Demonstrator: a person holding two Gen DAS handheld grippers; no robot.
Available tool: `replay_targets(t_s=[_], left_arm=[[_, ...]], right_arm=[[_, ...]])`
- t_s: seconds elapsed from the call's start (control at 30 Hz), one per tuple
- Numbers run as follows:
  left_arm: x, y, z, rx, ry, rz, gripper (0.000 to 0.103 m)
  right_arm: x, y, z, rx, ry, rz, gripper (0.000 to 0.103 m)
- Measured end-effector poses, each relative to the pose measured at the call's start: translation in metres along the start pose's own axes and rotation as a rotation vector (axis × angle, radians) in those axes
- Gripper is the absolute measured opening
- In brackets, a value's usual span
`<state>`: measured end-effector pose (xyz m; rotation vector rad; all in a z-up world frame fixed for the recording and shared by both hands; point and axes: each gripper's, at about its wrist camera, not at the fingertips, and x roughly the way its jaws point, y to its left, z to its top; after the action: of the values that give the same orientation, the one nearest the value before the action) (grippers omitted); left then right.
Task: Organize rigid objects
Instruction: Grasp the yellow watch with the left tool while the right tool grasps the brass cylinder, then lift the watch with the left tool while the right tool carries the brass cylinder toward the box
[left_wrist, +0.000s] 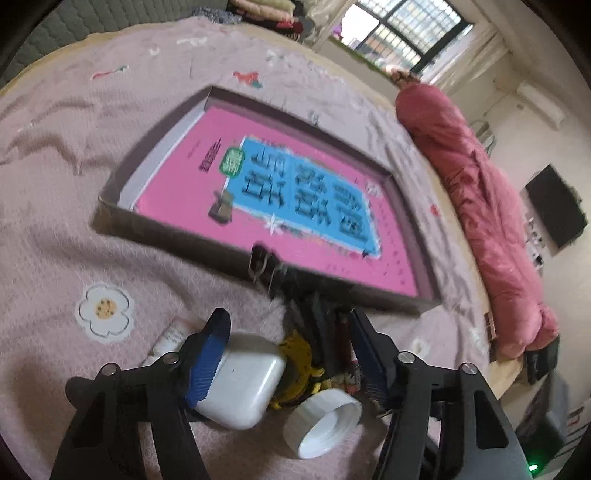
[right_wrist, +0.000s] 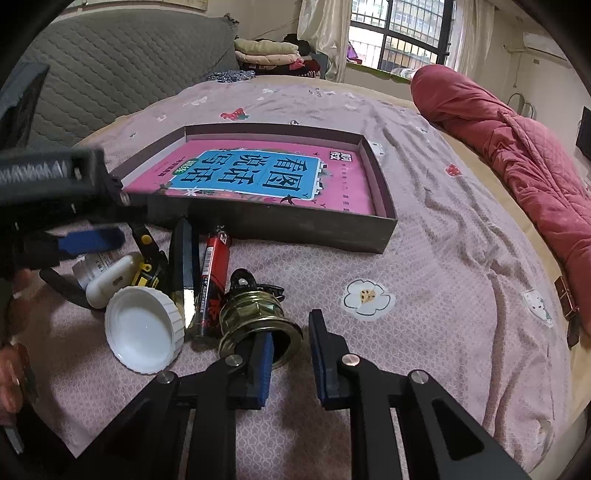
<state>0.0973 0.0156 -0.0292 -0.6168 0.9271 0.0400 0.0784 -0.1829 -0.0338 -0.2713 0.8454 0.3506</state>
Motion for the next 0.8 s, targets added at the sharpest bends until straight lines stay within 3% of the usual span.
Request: replay_targets(t_s=[0.1, 0.3, 0.5, 0.6, 0.63, 0.7, 0.8], left_arm=[[0.000, -0.004, -0.002, 0.018, -0.011, 0.014, 0.049], [-0.004, -0.009, 0.003, 0.046, -0.045, 0.002, 0.037], [-0.005, -0.011, 0.011, 0.074, -0.081, 0.013, 0.036], [-0.003, -0.007, 0.017, 0.065, -0.079, 0.013, 0.035], [-0.004, -0.005, 0.018, 0.059, -0.082, 0.011, 0.033], [-0.006, -0.002, 0.020, 0.052, -0.096, 0.004, 0.014], [-0.008, 0.001, 0.022, 0.041, -0.098, -0.017, 0.012]], right_arm=[[0.000, -0.001, 0.000, 0.002, 0.001, 0.004, 0.019], [0.000, -0.001, 0.001, 0.007, 0.003, 0.010, 0.019], [-0.001, -0.002, 0.001, 0.014, -0.004, 0.019, 0.019], [-0.003, -0.003, 0.001, 0.016, -0.009, 0.024, 0.014], [-0.003, -0.003, 0.001, 0.020, -0.012, 0.028, 0.013], [-0.003, -0.005, 0.001, 0.029, -0.016, 0.041, 0.013], [-0.004, -0.006, 0.001, 0.042, -0.019, 0.055, 0.013]])
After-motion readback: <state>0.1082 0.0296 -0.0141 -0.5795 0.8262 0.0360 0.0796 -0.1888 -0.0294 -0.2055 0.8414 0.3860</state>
